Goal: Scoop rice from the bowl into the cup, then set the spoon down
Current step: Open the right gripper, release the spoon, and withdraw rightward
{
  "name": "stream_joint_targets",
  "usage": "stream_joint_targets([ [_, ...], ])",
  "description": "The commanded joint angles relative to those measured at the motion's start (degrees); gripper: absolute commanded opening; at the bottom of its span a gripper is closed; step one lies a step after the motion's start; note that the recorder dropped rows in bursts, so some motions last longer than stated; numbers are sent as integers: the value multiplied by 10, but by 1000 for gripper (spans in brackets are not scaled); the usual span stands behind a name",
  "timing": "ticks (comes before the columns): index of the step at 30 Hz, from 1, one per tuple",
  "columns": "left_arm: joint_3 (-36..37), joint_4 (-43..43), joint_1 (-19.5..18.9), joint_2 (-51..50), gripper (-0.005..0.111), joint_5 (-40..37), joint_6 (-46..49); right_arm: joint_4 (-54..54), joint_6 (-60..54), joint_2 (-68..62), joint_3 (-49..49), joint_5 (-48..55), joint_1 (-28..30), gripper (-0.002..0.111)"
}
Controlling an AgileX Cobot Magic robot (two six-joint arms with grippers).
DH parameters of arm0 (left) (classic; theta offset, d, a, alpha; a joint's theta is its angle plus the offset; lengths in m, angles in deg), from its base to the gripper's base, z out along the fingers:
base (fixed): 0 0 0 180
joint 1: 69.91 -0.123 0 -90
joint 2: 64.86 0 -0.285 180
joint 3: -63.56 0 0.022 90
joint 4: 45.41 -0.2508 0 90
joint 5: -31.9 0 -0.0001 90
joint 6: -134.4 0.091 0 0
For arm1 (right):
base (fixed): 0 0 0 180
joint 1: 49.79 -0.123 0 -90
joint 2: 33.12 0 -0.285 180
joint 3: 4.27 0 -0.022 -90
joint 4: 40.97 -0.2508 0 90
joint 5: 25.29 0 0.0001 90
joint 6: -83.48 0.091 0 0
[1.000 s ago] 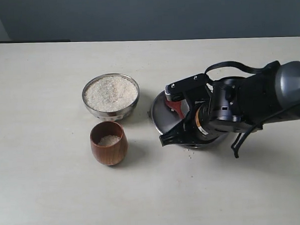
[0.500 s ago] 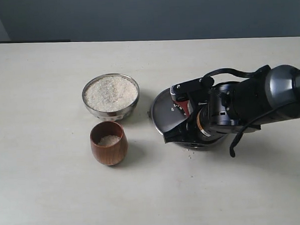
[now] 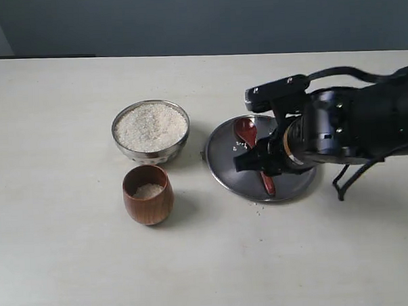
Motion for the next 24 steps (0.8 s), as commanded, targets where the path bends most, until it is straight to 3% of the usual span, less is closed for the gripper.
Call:
stream_joint_targets([
  [1, -3, 1, -2, 0, 0, 2, 0, 0, -54, 83, 3, 46, 2, 47],
  [4, -3, 1, -2, 0, 0, 2, 0, -3, -86, 138, 4, 80, 2, 36],
  [9, -3, 1, -2, 0, 0, 2, 0, -4, -103, 236, 35, 86, 2, -1],
  [18, -3, 1, -2, 0, 0, 3, 0, -10, -103, 427, 132, 103, 2, 0],
  [24, -3, 1, -2, 0, 0, 3, 0, -17, -104, 553, 171, 169, 2, 0],
])
